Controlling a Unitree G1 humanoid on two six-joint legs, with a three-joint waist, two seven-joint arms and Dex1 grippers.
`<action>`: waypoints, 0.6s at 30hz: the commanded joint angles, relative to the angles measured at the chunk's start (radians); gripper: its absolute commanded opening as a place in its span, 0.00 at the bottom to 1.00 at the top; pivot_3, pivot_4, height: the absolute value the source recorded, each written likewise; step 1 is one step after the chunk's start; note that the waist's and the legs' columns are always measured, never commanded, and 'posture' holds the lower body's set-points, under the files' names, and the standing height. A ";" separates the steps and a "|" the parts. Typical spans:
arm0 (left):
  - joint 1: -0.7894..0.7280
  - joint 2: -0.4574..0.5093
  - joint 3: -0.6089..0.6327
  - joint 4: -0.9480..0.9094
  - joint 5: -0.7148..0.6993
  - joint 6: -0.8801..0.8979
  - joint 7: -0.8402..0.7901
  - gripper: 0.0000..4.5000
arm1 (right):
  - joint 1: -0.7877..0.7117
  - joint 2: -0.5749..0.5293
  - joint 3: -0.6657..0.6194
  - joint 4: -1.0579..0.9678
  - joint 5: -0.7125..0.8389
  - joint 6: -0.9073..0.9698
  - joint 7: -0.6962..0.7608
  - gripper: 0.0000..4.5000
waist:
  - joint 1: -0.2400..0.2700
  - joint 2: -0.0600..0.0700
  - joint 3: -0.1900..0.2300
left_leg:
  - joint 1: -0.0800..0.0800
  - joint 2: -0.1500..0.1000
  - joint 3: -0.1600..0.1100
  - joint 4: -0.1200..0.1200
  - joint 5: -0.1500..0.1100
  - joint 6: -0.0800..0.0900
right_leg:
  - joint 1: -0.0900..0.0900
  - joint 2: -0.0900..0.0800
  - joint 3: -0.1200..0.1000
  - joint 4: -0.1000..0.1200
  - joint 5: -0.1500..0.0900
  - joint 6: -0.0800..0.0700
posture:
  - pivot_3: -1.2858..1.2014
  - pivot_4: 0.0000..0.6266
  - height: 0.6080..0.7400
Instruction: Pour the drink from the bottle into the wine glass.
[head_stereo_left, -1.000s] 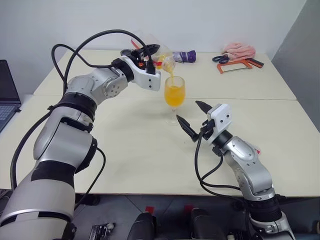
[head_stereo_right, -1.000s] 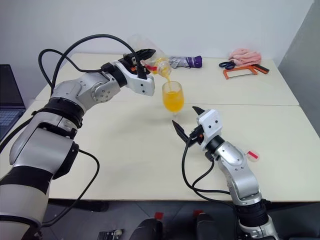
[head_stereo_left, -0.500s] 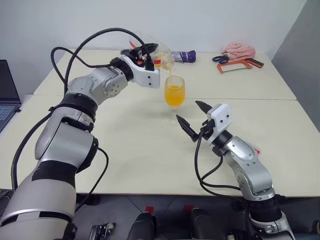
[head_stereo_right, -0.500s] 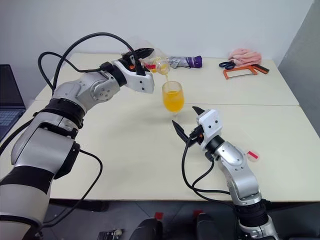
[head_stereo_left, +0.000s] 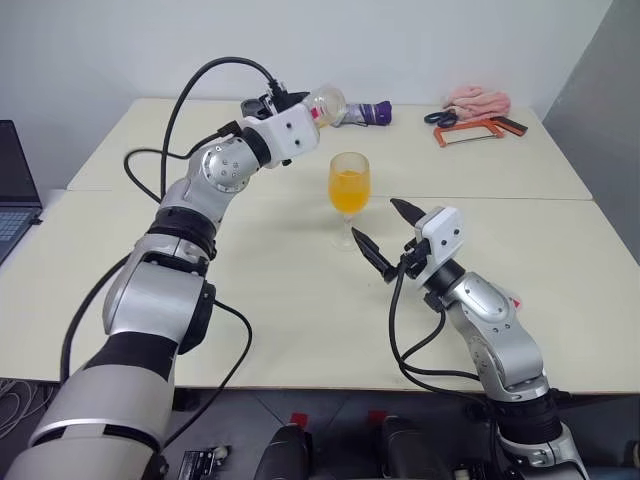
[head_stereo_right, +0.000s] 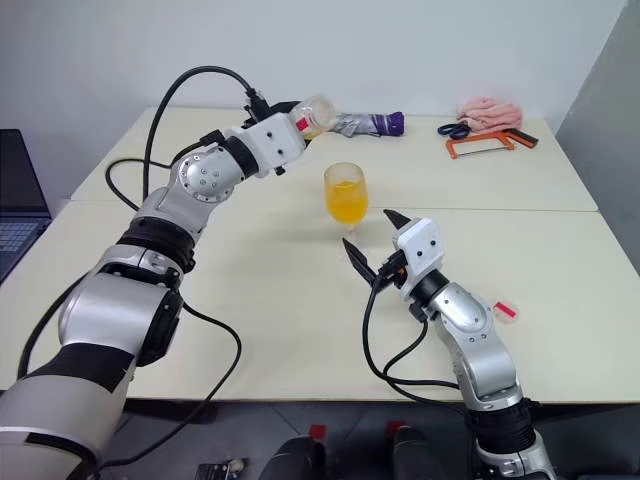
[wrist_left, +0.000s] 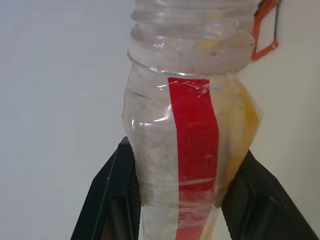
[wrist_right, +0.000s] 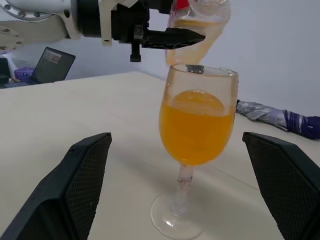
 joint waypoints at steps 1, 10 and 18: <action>0.028 0.008 0.102 -0.085 -0.128 0.112 -0.068 0.38 | -0.026 -0.019 0.008 -0.058 0.039 0.004 0.055 1.00 | -0.008 0.000 0.000 | 0.000 0.000 0.000 0.000 0.000 0.000 | 0.000 0.000 0.000 0.000 0.000 0.000 | 0.52 0.24 1.00; 0.296 0.062 0.338 -0.404 -0.402 0.560 -0.145 0.38 | -0.128 -0.078 0.068 -0.107 0.105 0.199 0.140 1.00 | -0.036 0.000 0.000 | 0.001 0.002 -0.005 0.001 0.000 0.000 | 0.000 0.000 -0.001 0.005 0.000 0.000 | 0.52 0.24 1.00; 0.492 0.074 0.460 -0.617 -0.517 0.781 -0.086 0.38 | -0.218 -0.083 0.111 -0.094 0.140 0.292 0.195 1.00 | -0.030 -0.001 -0.001 | 0.001 0.003 -0.006 0.002 0.000 0.000 | 0.000 -0.002 -0.001 0.007 0.000 0.000 | 0.52 0.24 1.00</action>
